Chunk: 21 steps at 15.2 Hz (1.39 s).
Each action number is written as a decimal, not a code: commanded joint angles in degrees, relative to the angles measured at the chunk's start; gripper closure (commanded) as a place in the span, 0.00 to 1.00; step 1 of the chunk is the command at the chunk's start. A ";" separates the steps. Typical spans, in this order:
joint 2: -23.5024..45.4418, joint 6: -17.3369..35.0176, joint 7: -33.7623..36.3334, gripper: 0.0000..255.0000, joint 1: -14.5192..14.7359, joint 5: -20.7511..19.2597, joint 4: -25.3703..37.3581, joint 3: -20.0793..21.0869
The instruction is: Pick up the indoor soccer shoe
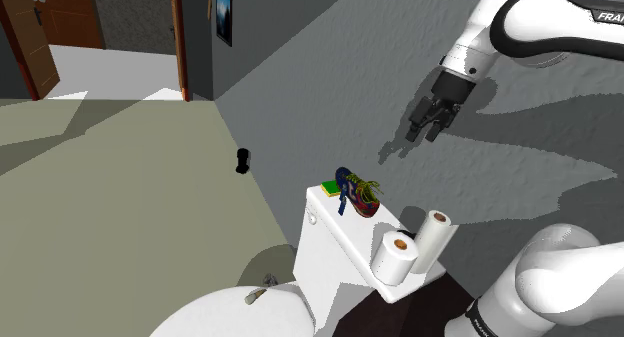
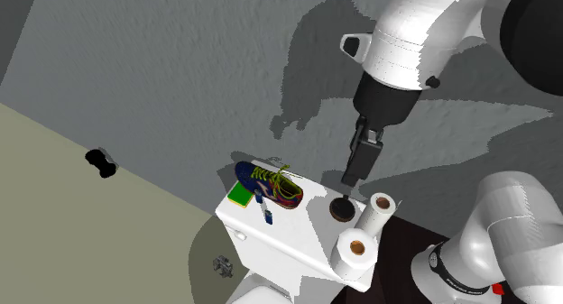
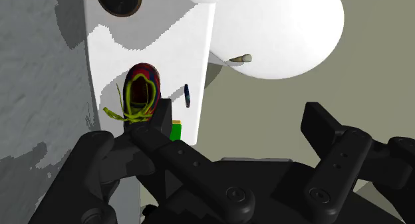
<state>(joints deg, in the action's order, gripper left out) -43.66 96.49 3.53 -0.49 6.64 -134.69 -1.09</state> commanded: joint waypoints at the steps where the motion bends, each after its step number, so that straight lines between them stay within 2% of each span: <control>1: 0.00 0.00 0.00 0.00 0.00 0.00 0.00 0.00; 11: 14.35 17.84 -4.30 0.00 -1.76 -3.04 -4.06 -2.19; 21: 33.82 33.45 -7.89 0.00 -3.26 -4.77 -0.43 -4.63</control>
<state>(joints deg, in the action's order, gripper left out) -12.14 128.17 -4.28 -3.72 1.94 -135.72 -5.66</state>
